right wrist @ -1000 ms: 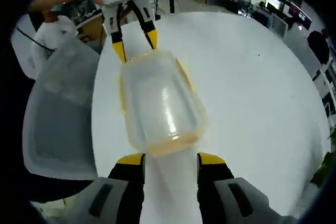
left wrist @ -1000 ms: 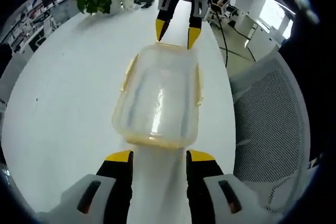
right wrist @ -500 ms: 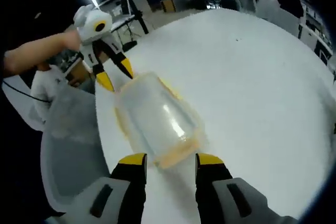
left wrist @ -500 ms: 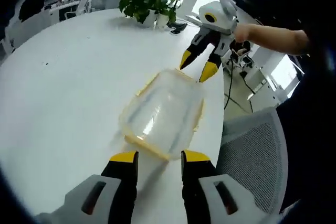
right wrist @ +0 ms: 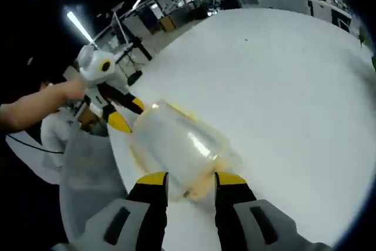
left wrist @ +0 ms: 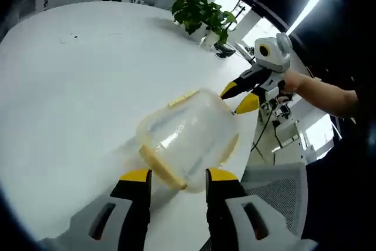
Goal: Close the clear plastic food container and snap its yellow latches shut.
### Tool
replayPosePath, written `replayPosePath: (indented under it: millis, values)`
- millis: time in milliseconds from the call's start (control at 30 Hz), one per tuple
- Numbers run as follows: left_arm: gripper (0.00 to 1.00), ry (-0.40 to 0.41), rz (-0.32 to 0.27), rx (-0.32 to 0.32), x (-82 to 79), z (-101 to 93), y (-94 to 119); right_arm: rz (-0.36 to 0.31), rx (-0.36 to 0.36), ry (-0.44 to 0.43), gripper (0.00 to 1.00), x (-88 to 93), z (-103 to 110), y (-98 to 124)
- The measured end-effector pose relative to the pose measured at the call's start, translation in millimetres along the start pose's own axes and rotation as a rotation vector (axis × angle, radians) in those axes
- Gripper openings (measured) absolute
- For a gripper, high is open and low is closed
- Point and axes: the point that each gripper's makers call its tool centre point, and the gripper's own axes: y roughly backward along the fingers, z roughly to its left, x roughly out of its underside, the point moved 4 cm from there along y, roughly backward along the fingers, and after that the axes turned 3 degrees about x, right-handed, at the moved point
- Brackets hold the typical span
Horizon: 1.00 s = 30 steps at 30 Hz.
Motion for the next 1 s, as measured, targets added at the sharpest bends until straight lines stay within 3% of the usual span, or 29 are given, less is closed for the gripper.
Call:
replayPosePath:
  millis: [333, 533, 600, 1000]
  values:
    - [0.34, 0.069, -0.010, -0.030, -3.0, 1.1, -3.9, 0.019, 0.014, -0.032, 0.27, 6.2, 2.2, -3.3]
    - [0.31, 0.119, -0.021, -0.052, -3.7, 2.9, -5.1, 0.030, 0.079, -0.027, 0.20, 6.9, -2.5, -5.7]
    - [0.31, 0.154, -0.028, -0.058, -4.0, 3.0, -4.9, 0.029, 0.081, -0.065, 0.21, 5.9, -2.9, -6.6]
    - [0.28, 0.150, 0.008, -0.084, -6.7, -0.3, -7.0, 0.035, 0.098, -0.069, 0.21, 5.9, -2.0, -8.2]
